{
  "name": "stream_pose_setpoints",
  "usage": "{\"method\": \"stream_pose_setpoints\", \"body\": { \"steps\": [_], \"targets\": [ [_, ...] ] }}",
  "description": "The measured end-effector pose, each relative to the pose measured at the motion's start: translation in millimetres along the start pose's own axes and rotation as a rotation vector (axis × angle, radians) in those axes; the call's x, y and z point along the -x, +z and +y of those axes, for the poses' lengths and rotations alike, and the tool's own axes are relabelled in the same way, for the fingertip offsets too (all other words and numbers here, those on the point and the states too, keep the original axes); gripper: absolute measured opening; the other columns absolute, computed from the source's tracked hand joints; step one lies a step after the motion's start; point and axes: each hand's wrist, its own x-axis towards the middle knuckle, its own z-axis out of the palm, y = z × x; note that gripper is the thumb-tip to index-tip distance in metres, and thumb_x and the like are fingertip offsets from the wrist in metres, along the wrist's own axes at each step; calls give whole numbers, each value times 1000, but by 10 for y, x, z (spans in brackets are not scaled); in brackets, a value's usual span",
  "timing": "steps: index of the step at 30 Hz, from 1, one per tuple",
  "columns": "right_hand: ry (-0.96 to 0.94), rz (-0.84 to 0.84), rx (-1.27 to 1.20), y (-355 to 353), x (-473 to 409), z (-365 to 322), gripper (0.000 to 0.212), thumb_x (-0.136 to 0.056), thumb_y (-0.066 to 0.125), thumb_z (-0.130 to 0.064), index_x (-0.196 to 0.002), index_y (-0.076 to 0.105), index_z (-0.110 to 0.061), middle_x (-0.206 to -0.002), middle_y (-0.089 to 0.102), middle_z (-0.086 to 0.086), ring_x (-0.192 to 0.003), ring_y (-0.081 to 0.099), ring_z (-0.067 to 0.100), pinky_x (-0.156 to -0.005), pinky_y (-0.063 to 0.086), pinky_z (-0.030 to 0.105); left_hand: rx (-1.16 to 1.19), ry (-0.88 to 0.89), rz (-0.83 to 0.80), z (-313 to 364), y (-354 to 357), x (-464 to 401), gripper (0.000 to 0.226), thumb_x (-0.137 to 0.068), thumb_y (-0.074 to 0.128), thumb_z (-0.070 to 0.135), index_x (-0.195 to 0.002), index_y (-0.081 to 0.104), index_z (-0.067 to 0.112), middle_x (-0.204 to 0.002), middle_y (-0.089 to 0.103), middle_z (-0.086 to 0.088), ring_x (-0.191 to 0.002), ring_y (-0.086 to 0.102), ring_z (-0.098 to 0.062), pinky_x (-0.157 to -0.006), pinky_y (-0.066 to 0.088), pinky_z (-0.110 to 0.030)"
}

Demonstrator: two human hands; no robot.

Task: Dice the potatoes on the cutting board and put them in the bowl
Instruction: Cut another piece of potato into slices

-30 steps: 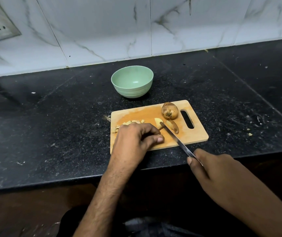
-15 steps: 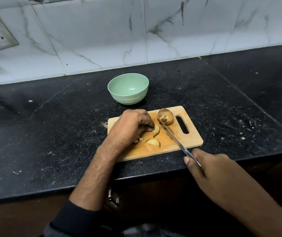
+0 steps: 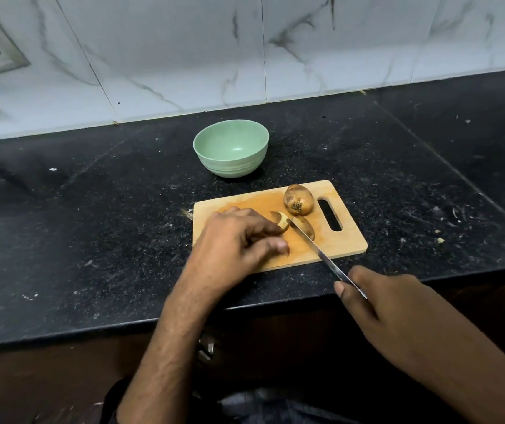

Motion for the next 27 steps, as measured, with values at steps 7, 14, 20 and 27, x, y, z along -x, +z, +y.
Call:
{"method": "stream_pose_setpoints", "body": {
  "steps": [7,14,20,27],
  "targets": [
    [-19,-107,28,24,98,-33,37,-100,28,-58,-82,40,-28,-70,57,-3,-62,58,10,-62,50,26,-179,-128,85,167,223,175,30,-89,65,53,-113,70,36,-102,60,18,-100,48,-8,-88,32,-34],
    [-31,-138,13,1,193,-111,35,-100,24,-59,-81,36,-33,-69,56,-4,-61,58,11,-59,47,24,-14,-191,136,102,189,258,32,-81,75,45,-111,71,36,-106,66,22,-108,52,-7,-99,39,-45],
    [-48,-45,8,-37,113,-173,35,-100,22,-55,-79,36,-31,-63,54,-2,-51,54,10,-49,40,23,-141,-237,163,156,220,329,41,-80,70,62,-113,69,38,-108,56,23,-109,35,-5,-85,19,-32],
    [-97,-38,62,60,20,-219,33,-103,25,-49,-78,36,-30,-65,54,-4,-53,53,8,-51,37,21,-162,-306,202,221,248,339,37,-80,70,59,-110,68,37,-106,58,24,-105,34,-4,-79,13,-29]
  ]
}}
